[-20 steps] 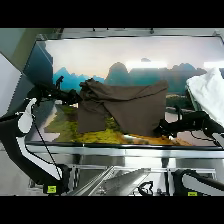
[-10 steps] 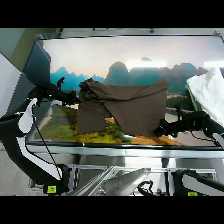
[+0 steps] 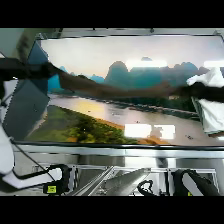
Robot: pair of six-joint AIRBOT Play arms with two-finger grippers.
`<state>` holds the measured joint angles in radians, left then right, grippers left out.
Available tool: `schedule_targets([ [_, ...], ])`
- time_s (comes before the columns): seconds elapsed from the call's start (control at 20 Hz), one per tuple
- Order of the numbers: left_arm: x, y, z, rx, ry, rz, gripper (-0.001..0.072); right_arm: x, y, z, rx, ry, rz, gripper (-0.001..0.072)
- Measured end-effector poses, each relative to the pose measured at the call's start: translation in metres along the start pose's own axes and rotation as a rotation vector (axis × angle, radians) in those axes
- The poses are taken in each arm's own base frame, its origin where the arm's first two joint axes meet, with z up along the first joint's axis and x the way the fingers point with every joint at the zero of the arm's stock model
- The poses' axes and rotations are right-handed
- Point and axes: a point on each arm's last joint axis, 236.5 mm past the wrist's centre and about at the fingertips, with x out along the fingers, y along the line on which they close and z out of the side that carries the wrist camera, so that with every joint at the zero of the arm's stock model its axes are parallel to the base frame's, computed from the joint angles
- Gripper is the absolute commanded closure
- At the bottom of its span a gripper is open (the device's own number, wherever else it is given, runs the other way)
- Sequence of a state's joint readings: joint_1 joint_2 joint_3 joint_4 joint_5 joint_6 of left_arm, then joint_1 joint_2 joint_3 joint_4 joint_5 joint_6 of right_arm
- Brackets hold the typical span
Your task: Fold the shirts.
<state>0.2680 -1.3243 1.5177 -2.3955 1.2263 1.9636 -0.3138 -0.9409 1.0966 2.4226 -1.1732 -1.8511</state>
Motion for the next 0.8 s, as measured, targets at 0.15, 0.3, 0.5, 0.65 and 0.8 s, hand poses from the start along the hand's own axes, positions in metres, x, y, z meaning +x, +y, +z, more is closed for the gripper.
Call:
schedule_targets([
  [0.15,-0.141,-0.113,0.077,0.255,-0.410,0.038,0.0689,-0.119,0.106,0.095,-0.295,-0.383,0.015,0.0694],
  [0.3,-0.293,-0.229,0.090,0.504,-0.822,0.115,0.0688,-0.243,0.212,0.124,-0.582,-0.743,-0.020,0.0694],
  [0.5,-0.412,-0.321,0.051,0.695,-1.128,0.221,0.0689,-0.332,0.274,0.113,-0.772,-0.988,-0.116,0.0694],
  [0.65,-0.422,-0.327,0.045,0.704,-1.134,0.253,0.0688,-0.335,0.270,0.112,-0.791,-0.981,-0.164,0.0694],
  [0.8,-0.376,-0.293,0.062,0.630,-0.971,0.222,0.0688,-0.298,0.237,0.120,-0.741,-0.851,-0.183,0.0694],
])
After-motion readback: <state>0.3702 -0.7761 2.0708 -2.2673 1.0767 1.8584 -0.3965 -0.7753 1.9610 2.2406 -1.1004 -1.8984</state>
